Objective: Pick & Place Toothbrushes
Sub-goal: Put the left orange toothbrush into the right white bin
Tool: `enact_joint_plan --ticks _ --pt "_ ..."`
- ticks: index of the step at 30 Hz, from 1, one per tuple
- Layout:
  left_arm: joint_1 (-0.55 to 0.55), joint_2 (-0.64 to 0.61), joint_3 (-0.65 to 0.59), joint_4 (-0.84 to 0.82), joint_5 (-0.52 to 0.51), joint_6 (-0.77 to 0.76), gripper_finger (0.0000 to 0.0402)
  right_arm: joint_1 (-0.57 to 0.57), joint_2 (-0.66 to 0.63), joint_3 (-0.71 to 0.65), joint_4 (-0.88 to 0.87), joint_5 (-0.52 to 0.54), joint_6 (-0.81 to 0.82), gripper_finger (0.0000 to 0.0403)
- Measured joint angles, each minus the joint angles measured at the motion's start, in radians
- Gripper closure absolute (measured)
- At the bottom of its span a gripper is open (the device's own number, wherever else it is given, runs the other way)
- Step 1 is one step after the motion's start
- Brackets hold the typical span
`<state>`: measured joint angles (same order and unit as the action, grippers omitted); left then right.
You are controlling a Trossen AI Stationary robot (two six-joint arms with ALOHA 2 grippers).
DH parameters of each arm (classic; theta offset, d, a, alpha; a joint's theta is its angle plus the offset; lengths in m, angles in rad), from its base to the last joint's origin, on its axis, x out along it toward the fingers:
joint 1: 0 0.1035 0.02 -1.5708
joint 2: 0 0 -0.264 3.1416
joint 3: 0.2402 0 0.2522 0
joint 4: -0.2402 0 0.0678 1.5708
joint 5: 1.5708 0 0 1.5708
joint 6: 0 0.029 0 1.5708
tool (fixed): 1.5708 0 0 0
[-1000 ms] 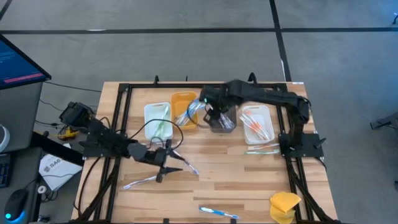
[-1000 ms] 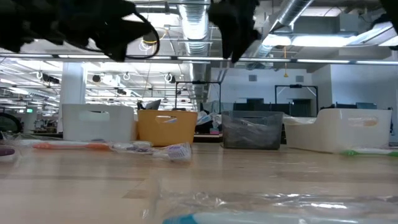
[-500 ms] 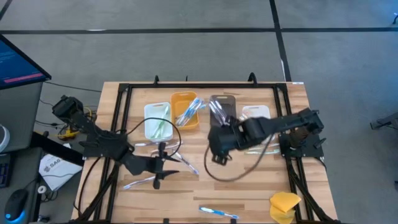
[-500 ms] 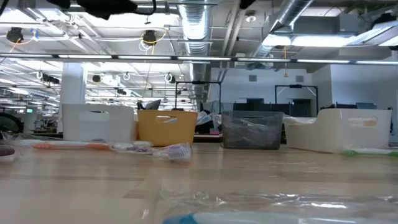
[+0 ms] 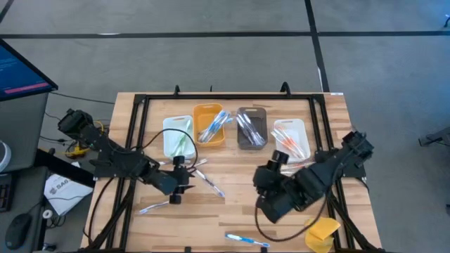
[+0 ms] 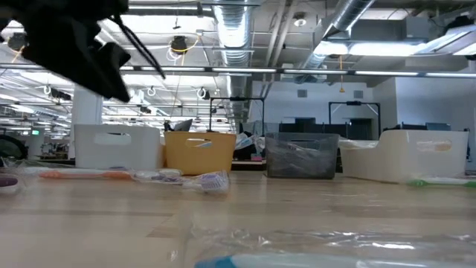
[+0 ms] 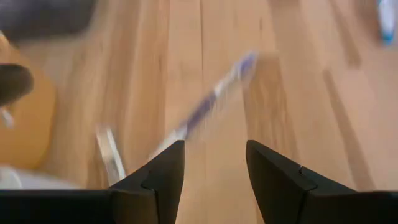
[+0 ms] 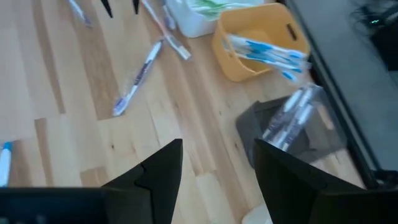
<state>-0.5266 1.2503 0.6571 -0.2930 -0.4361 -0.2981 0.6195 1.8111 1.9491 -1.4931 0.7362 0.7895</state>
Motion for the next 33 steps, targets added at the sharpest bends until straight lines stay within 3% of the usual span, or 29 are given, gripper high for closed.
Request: enact_joint_plan --ticks 4,8,12,19,33 --pt "0.028 0.000 0.000 -0.141 0.098 -0.043 0.0238 0.048 0.000 0.000 -0.049 0.064 0.101 0.0211" --pt "0.043 0.000 -0.002 -0.267 0.107 -0.099 0.0238 0.076 0.005 0.000 -0.050 0.114 0.120 0.0212" --pt "0.062 0.000 -0.030 -0.276 0.109 -0.111 0.0240 0.081 0.009 -0.011 -0.047 0.129 0.120 0.0214" --pt "0.137 0.001 -0.092 -0.286 0.112 -0.283 0.0242 0.057 0.010 -0.091 -0.045 0.129 0.119 0.0214" --pt "0.170 0.002 -0.130 -0.286 0.123 -0.285 0.0249 -0.029 0.009 -0.166 -0.049 0.127 0.118 0.0220"
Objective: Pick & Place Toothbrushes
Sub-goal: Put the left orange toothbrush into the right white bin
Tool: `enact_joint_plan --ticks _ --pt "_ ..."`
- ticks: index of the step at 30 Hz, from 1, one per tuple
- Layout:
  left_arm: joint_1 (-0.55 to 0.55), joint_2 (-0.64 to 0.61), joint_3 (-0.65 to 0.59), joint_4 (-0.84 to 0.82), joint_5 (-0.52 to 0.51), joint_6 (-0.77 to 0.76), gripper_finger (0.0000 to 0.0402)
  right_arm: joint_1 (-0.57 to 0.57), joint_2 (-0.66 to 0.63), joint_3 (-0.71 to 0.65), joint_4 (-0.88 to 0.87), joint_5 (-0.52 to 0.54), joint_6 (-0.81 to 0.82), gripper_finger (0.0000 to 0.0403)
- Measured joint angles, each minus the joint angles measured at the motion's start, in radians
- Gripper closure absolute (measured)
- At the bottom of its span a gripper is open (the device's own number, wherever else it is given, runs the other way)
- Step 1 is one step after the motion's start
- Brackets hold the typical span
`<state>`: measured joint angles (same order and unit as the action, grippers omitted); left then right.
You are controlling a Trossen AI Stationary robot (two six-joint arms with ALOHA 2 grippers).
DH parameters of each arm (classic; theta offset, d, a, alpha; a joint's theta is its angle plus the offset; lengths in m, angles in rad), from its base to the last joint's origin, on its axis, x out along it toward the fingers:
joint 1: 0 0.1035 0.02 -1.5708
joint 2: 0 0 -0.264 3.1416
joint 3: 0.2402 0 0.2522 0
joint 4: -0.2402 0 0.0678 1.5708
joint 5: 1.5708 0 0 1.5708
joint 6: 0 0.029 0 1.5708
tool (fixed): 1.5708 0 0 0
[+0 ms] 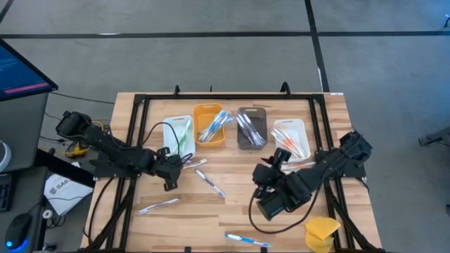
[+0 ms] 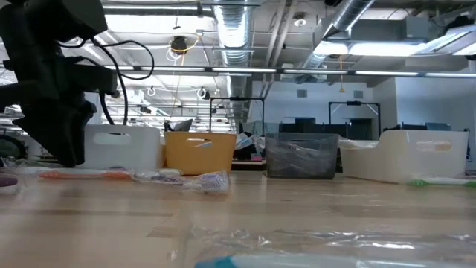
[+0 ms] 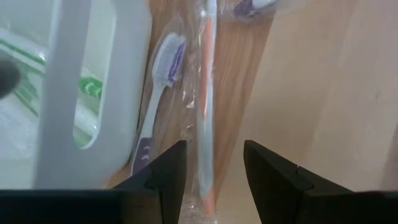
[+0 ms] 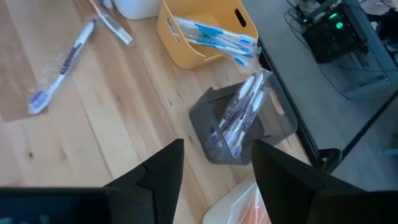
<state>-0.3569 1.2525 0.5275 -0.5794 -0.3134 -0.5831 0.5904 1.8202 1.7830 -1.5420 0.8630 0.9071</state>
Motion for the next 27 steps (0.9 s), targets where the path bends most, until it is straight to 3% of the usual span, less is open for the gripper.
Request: enact_joint_plan --ticks 16,27 --pt "-0.002 0.034 -0.057 0.040 0.040 -0.047 0.0252 -0.011 0.000 -0.050 0.009 -0.001 0.001 0.0221" --pt "-0.002 0.035 -0.058 0.051 0.086 -0.046 0.0334 -0.011 0.000 -0.050 0.010 -0.001 0.002 0.0221"
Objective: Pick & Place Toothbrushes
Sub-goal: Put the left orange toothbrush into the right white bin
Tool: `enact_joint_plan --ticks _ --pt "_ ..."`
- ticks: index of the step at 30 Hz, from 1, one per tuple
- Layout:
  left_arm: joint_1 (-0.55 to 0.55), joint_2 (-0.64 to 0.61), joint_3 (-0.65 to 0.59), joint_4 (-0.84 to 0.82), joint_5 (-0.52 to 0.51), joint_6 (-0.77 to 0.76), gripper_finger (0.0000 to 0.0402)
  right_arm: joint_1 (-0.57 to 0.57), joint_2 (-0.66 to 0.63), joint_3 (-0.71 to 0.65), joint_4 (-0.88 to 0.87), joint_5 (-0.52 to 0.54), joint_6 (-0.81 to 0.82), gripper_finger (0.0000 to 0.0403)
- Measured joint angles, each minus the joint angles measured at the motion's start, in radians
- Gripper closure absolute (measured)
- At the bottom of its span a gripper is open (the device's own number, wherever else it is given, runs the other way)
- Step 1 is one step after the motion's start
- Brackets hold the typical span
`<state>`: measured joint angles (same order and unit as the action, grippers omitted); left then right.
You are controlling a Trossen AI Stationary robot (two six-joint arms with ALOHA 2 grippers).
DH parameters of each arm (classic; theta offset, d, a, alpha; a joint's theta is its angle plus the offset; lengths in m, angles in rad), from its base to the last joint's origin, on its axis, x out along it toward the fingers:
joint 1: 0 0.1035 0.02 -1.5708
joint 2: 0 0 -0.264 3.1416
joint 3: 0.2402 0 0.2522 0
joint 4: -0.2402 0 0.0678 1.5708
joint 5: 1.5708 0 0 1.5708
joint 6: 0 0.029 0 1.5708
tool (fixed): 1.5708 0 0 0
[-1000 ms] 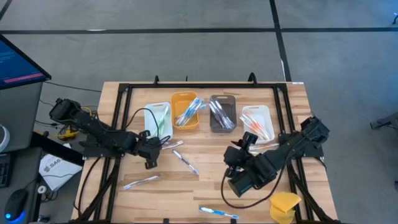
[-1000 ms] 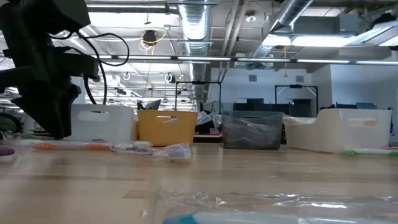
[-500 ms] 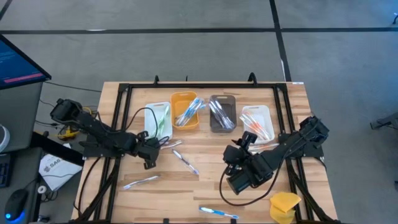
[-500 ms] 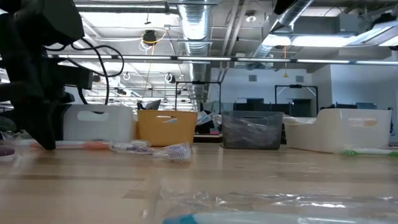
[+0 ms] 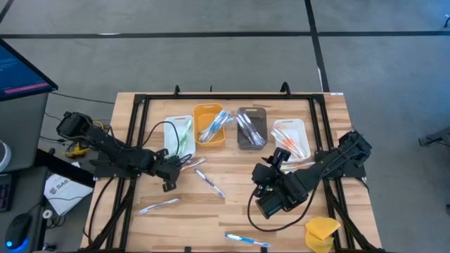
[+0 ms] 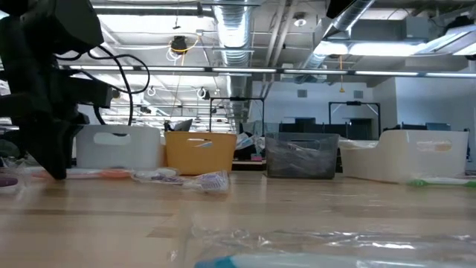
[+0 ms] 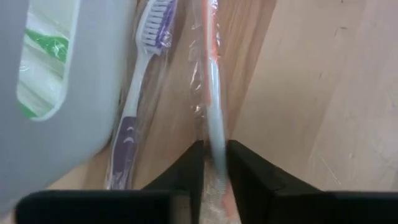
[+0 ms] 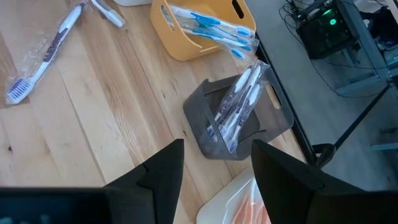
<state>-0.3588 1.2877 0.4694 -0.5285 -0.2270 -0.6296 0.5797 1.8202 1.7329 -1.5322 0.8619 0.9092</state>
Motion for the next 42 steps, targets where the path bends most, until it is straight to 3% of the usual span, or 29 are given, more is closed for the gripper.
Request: enact_joint_plan --ticks 6,19,38,42 --pt "0.000 0.000 0.000 -0.003 0.021 0.003 0.0389 0.000 0.000 0.000 0.000 0.000 0.000 0.0221" --pt "-0.037 -0.024 0.055 0.000 0.062 -0.003 0.0389 0.000 0.000 0.000 0.000 0.000 -0.002 0.0221" --pt "-0.125 -0.036 0.162 0.006 -0.001 0.006 0.0389 0.002 0.000 0.001 0.011 0.000 -0.002 0.0220" --pt "-0.141 -0.038 0.194 0.013 -0.044 0.068 0.0389 0.002 0.000 0.001 0.012 -0.002 -0.013 0.0221"
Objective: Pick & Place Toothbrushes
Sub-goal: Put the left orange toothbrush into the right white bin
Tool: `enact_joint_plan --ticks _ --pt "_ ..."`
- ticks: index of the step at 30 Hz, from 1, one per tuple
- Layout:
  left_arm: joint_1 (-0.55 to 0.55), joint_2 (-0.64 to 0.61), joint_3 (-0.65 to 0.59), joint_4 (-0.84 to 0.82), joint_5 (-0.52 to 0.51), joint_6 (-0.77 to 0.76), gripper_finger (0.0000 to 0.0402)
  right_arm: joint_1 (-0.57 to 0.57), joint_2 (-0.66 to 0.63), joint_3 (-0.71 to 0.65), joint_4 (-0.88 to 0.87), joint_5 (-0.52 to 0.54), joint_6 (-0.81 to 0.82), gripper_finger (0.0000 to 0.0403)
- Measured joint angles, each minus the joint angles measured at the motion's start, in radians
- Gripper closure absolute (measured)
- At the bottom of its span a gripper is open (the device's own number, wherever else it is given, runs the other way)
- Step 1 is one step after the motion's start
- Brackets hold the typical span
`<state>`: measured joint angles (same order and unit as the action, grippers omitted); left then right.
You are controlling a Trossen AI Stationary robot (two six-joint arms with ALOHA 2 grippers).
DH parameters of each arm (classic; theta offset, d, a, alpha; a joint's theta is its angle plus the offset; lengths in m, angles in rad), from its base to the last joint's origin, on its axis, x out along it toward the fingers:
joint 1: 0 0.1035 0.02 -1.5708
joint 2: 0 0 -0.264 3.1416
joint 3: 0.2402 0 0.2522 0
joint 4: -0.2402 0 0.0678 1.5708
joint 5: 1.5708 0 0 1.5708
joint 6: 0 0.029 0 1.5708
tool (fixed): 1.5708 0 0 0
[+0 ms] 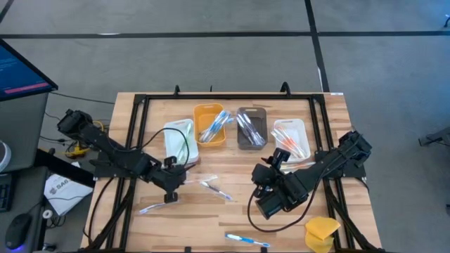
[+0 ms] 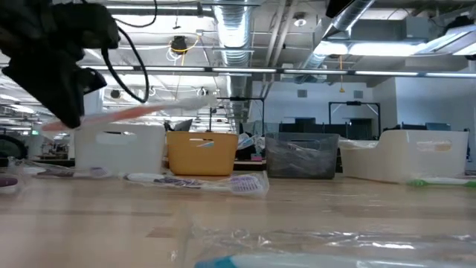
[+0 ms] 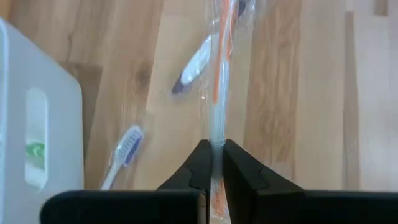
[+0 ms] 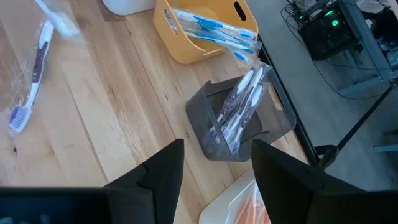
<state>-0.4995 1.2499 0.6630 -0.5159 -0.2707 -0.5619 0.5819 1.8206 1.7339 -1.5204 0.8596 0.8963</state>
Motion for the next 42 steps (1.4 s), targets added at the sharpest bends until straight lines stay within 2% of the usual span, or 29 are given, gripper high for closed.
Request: enact_joint_plan --ticks 6,14,20,25,35,42 --pt "-0.011 0.000 0.048 0.046 -0.044 0.048 0.0389 0.008 0.000 0.000 0.001 -0.039 -0.013 0.0230" --pt "-0.065 0.000 0.070 0.381 -0.104 0.288 0.0389 0.037 0.000 0.000 0.072 -0.040 -0.026 0.0247" --pt "-0.080 0.000 0.070 0.545 -0.155 0.426 0.0389 0.047 0.000 0.000 0.262 -0.023 -0.204 0.0257" --pt "-0.080 0.000 0.070 0.610 -0.175 0.482 0.0389 0.038 0.000 0.000 0.435 -0.023 -0.341 0.0256" --pt "-0.080 0.000 0.070 0.621 -0.175 0.504 0.0389 -0.013 0.000 0.000 0.507 -0.026 -0.418 0.0225" --pt "-0.079 0.000 0.070 0.629 -0.175 0.507 0.0389 -0.032 0.000 0.000 0.658 -0.167 -0.583 0.0224"
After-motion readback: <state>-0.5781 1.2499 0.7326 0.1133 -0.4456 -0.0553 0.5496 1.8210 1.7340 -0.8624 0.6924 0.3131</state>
